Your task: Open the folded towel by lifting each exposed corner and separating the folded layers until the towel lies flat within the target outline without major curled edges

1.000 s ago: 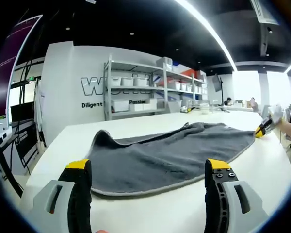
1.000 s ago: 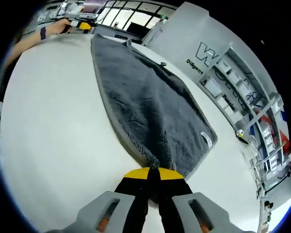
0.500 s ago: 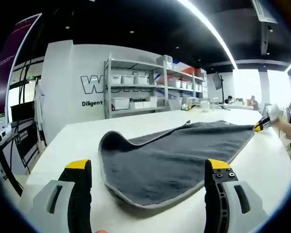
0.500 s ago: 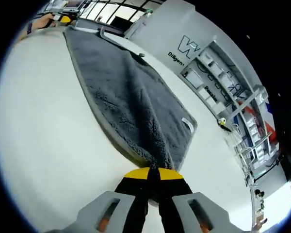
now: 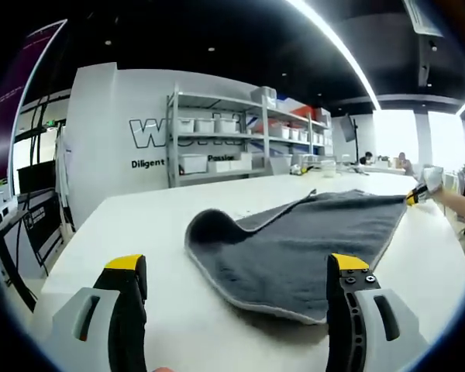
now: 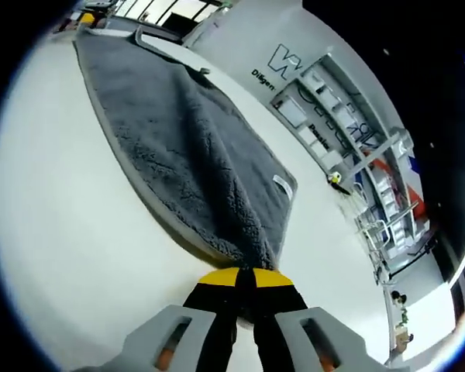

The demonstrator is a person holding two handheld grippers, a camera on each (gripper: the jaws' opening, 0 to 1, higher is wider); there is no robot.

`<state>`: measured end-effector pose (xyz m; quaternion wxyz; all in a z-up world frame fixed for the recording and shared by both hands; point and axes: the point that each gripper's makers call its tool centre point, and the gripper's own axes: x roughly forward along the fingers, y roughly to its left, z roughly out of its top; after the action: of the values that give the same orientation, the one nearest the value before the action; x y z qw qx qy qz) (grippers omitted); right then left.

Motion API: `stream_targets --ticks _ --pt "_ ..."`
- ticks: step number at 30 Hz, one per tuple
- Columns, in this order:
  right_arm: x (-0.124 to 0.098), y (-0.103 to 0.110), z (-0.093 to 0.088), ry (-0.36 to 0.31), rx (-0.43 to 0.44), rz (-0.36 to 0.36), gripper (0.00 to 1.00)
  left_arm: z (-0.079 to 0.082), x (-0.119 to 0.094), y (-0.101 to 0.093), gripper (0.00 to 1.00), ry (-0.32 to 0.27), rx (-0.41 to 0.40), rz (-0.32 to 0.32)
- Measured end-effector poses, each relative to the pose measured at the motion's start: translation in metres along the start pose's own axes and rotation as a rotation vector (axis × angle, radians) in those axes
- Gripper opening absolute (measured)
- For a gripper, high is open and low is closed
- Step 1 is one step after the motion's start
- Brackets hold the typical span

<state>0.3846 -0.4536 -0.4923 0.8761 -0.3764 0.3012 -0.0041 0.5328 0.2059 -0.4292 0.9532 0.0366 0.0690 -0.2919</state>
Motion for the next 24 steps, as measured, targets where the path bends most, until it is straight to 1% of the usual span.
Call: stream_targets --ticks 5,6,7,11,13,18,24 --pt "0.021 -0.028 -0.009 0.047 -0.012 -0.016 0.0 -0.002 0.001 0.0 0.95 0.012 0.007 0.0" --pt "0.022 -0.03 -0.009 0.05 -0.013 -0.019 0.0 -0.002 0.002 0.0 0.95 0.013 0.008 0.0" --pt "0.027 -0.038 -0.011 0.07 -0.024 -0.031 0.0 -0.003 0.002 0.0 0.95 0.015 0.009 0.0" --pt "0.035 -0.051 -0.012 0.096 -0.037 -0.053 0.0 -0.004 0.002 0.001 0.95 0.021 0.01 0.004" --pt "0.043 -0.06 -0.017 0.116 -0.033 -0.067 0.0 -0.005 0.003 0.002 0.95 0.025 0.009 0.006" --pt "0.049 -0.062 -0.023 0.144 -0.025 -0.078 0.01 -0.008 0.003 0.003 0.95 0.033 0.009 0.007" --pt "0.045 -0.062 -0.021 0.143 -0.028 -0.065 0.01 -0.005 0.002 0.004 0.95 0.024 0.006 0.007"
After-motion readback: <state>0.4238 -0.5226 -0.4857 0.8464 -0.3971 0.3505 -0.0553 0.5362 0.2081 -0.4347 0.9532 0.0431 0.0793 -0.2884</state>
